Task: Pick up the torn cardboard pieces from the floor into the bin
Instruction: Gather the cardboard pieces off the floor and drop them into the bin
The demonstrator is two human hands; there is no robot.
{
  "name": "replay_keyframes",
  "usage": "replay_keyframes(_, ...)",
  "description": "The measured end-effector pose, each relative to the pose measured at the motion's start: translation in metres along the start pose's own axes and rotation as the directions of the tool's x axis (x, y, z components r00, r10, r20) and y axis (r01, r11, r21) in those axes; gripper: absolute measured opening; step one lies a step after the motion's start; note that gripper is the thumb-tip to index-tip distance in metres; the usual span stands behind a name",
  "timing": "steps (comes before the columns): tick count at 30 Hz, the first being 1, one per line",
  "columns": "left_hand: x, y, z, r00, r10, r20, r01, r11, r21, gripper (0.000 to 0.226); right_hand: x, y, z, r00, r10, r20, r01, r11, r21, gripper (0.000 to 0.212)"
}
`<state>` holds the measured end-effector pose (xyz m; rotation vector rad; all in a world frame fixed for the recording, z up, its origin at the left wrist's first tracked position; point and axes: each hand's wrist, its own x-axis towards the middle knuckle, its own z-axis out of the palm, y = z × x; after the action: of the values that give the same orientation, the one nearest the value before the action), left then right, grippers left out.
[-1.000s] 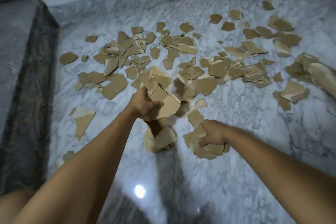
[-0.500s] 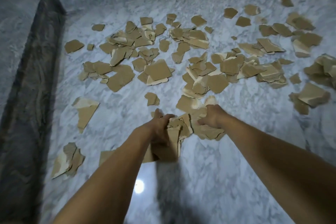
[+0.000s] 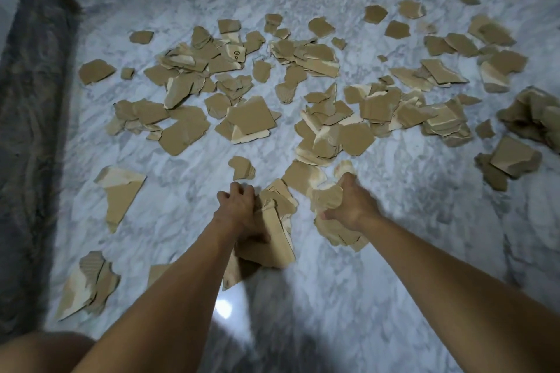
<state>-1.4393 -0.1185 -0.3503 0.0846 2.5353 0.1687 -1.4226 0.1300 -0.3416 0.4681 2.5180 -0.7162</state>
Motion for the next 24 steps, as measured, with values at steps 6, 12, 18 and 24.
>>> replay_keyframes(6,0.002,-0.012,-0.006,0.993,0.005,0.118,0.030,0.956,-0.290,0.084,0.006,0.001,-0.032,0.984,-0.109,0.144,0.118,0.991,-0.060,0.091)
replay_keyframes(12,0.000,-0.029,-0.029,0.988,0.054,0.144,-0.004,0.945,-0.328,0.060,0.011,-0.039,-0.023,0.925,-0.323,0.201,0.358,0.917,-0.174,0.070)
replay_keyframes(18,0.017,-0.043,-0.071,0.997,0.077,-0.006,-0.078,0.987,-0.143,0.058,0.007,-0.045,-0.009,0.903,-0.320,0.286,0.416,0.819,-0.396,0.059)
replay_keyframes(24,0.049,-0.019,-0.073,0.986,0.164,0.025,-0.163,0.986,-0.029,0.094,0.022,-0.042,-0.008,0.894,-0.347,0.283,0.437,0.814,-0.383,0.079)
